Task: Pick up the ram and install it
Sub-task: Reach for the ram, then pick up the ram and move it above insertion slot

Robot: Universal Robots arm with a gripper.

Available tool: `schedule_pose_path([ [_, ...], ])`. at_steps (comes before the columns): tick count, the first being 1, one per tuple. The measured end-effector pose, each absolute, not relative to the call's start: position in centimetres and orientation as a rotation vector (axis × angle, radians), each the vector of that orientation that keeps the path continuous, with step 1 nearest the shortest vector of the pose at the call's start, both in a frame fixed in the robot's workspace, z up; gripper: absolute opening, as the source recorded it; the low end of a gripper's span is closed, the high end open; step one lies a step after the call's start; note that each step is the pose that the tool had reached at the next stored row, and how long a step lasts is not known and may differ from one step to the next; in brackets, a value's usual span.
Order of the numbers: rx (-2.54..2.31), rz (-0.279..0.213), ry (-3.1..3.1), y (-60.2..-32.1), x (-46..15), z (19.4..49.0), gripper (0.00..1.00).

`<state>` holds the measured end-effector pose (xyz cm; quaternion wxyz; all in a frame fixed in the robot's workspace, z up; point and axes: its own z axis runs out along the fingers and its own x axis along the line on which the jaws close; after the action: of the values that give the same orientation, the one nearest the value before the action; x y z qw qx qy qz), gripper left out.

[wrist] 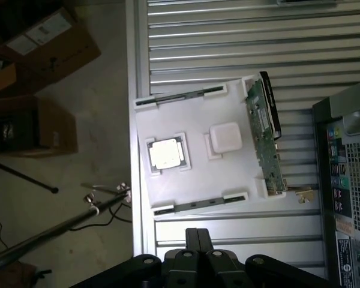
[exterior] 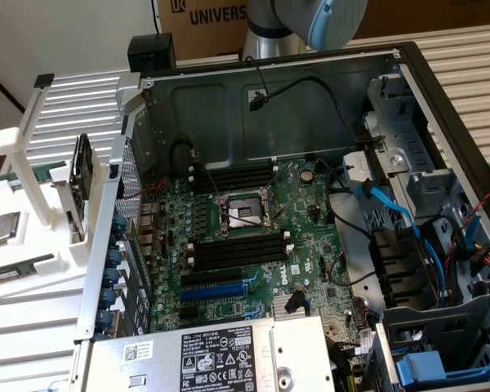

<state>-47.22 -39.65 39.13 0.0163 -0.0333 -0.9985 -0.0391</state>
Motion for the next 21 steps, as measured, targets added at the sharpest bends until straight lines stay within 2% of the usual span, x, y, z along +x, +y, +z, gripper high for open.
schedule_pose_path([
  [21, -0.103, -0.122, -3.105, -39.58, -47.22, 38.28, 0.11],
])
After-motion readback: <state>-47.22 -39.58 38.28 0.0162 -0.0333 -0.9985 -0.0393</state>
